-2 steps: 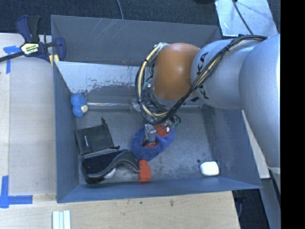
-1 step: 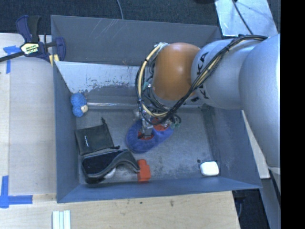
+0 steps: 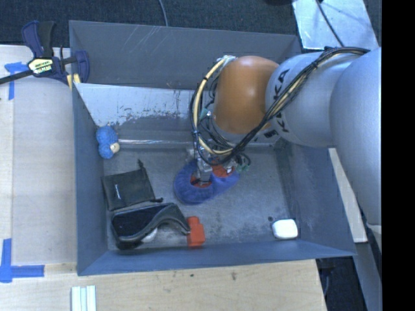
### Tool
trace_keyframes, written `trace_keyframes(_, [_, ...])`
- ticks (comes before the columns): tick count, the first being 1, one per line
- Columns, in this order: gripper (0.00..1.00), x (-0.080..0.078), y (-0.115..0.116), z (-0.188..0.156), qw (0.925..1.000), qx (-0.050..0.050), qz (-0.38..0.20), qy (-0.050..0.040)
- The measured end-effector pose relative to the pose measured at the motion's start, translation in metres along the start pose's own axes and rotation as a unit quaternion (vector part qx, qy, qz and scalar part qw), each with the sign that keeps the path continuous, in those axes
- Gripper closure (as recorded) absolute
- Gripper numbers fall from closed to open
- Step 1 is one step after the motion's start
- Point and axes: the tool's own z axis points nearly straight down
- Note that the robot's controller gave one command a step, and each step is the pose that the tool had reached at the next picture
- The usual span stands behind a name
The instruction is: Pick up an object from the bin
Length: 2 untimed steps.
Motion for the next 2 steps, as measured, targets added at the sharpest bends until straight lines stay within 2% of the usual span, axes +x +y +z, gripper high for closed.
trace_keyframes(1, [1.0, 0.054, 0.019, -0.099, 1.0, 0.002, -0.009, 0.001])
trace_keyframes(2, [1.0, 0.023, 0.015, -0.188, 0.9999, 0.002, -0.014, -0.0015])
